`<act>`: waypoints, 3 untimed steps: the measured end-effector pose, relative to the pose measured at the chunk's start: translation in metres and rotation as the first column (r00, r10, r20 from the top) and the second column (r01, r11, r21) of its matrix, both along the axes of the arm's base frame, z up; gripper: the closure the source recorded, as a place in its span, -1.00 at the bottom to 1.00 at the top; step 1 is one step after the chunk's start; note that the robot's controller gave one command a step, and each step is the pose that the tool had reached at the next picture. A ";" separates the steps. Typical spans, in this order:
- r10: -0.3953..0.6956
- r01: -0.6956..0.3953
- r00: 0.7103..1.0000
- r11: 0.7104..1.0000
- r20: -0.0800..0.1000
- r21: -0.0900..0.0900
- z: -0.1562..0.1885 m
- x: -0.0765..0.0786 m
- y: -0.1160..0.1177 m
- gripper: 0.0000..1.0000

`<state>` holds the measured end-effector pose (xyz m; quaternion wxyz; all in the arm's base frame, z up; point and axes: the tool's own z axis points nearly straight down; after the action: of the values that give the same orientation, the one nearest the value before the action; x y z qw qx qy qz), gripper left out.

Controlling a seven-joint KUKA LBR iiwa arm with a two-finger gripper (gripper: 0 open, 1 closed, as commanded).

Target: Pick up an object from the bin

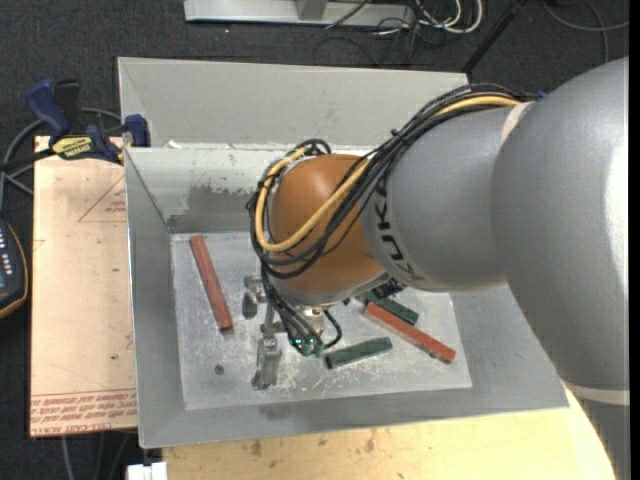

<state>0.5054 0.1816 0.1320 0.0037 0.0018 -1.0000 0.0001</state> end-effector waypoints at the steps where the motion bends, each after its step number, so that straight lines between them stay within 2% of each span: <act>1: 0.722 -0.722 0.692 0.692 0.013 0.000 -0.062 0.057 0.026 -1.00; 2: 0.724 -0.724 0.690 0.690 0.019 -0.004 -0.029 0.118 0.050 -1.00; 3: 0.909 -0.910 0.416 0.416 0.013 -0.002 -0.029 0.131 0.060 -1.00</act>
Offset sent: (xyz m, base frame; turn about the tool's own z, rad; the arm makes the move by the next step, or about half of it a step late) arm 0.0562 0.0252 -0.0620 -0.8087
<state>0.6364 0.2411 0.1025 -0.0031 0.5421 -0.8403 -0.0007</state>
